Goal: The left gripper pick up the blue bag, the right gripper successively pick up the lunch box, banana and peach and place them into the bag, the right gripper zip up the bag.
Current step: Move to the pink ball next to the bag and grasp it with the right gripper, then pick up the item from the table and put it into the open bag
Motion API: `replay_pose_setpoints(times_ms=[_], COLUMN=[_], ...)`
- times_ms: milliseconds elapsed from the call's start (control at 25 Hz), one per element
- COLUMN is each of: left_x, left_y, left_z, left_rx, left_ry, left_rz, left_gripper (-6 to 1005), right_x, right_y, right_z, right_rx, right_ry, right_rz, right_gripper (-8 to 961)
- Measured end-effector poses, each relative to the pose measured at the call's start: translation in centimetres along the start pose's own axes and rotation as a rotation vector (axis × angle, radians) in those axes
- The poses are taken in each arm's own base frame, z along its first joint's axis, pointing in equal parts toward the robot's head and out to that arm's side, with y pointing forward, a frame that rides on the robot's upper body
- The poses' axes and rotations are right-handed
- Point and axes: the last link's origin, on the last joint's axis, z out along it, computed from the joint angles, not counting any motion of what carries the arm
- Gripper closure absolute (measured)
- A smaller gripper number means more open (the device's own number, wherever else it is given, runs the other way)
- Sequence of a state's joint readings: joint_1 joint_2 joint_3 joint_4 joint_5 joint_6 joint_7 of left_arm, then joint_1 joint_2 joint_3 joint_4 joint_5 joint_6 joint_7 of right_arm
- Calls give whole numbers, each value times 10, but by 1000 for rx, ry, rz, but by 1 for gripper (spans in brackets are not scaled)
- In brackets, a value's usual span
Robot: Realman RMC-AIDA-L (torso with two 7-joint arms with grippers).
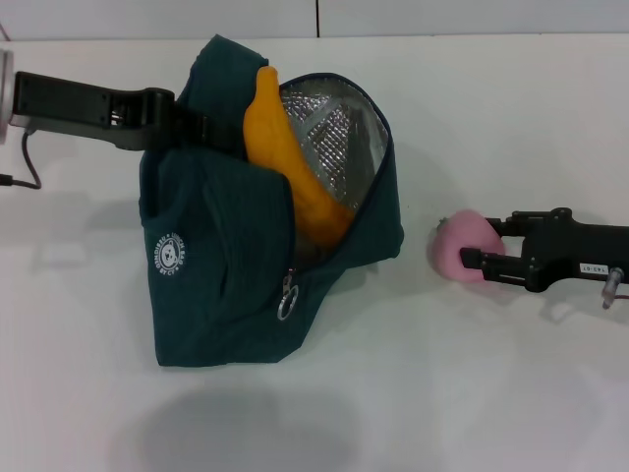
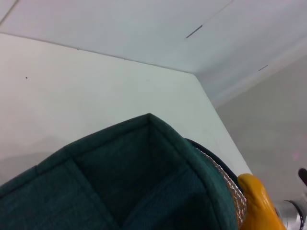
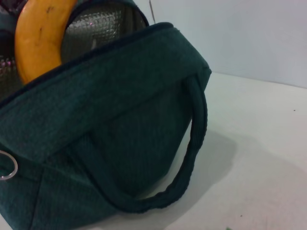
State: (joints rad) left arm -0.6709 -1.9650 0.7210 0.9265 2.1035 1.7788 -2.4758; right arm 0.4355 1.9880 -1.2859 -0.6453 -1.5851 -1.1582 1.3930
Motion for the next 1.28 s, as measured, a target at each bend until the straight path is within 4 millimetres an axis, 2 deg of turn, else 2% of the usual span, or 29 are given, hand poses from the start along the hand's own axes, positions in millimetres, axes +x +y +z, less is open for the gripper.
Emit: replay_pose_setpoints(times_ms=[320,680,1000,1160,1280], left_x=[1,1,1,1,0], left_y=[0,1,1,1,1], left_z=[0,0,0,1,1], left_rx=[0,-1,-2,-2,-4], left_ry=[0,0,0,-1,-1], left_rz=[2,3,3,4,3], left_gripper=[971,970,970,970,970], right_x=[0,-1,-11,-17,-29], right_y=[0,-1,-10,-14,-14], right_z=[-1,-6,-38,-61,-82], right_rx=[1,-4,16,37,34], right_ry=[1,-25,-191,-303,-446], right_rz=[0,15,83,106,112], right_gripper=[610,701,783,829,851])
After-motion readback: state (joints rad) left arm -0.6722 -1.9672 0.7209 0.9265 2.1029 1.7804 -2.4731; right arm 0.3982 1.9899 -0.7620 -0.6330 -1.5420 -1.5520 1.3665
